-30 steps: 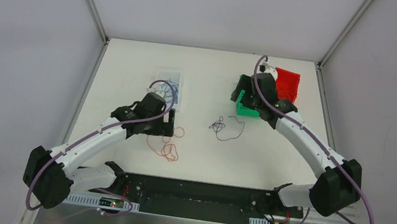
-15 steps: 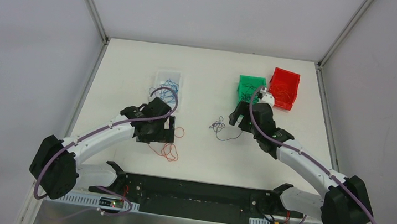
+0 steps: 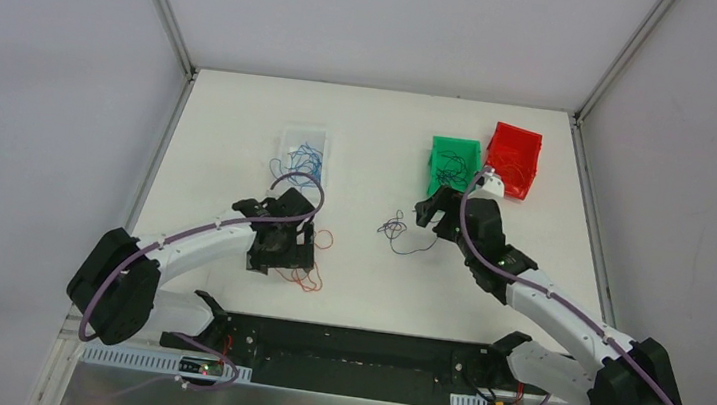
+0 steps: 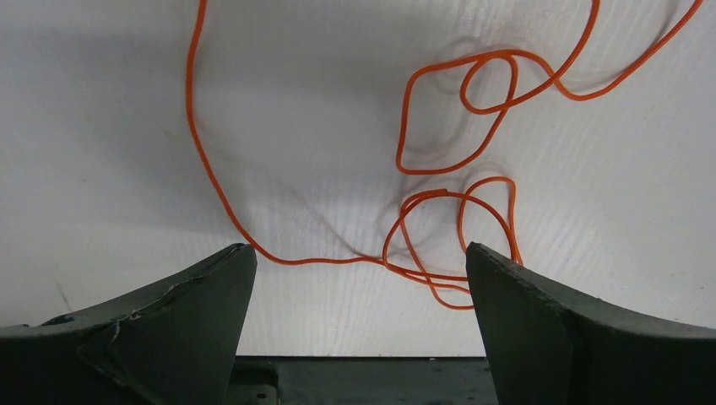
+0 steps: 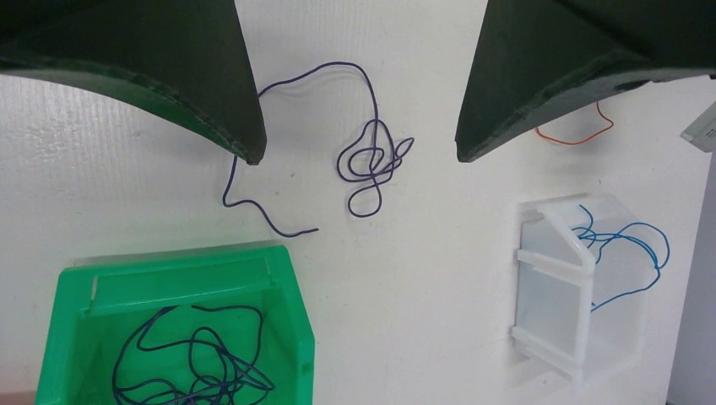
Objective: Untangle the cables
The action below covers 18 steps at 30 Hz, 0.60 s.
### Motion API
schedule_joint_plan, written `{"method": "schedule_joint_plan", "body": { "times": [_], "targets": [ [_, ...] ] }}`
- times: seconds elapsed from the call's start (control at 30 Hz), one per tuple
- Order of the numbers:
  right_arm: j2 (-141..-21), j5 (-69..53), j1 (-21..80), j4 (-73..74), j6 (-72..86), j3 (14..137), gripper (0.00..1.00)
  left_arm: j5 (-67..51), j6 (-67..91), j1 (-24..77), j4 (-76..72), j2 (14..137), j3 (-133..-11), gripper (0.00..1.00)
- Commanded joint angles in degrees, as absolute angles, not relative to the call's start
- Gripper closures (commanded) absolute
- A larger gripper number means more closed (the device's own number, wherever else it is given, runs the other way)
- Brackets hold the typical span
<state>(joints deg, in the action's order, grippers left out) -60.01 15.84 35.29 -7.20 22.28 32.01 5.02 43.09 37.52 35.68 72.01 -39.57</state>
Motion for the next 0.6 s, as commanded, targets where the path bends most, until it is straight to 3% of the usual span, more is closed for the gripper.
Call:
{"method": "schedule_joint_plan", "body": {
  "times": [0.0,0.23,0.37,0.47,0.57],
  "targets": [
    [-58.39,16.66,35.64,-10.20,22.79,31.65,0.14,2.45,43.91,38.23,31.11,74.01,-40.36,0.01],
    [-58.27,17.03,35.63,-10.33,22.58,31.55,0.13,0.09,43.63,38.63,27.76,77.09,-40.83,0.02],
    [-58.18,17.10,35.60,-10.20,22.43,31.55,0.14,0.04,43.85,39.21,26.47,78.05,-40.39,0.08],
    [-58.01,17.14,35.62,-10.16,22.40,31.55,0.14,0.96,43.45,40.20,26.54,79.29,-40.83,0.26],
    [-57.68,17.58,35.61,-10.08,22.31,31.50,0.14,1.77,42.99,41.23,26.54,80.35,-41.51,0.54]
  ]
}}
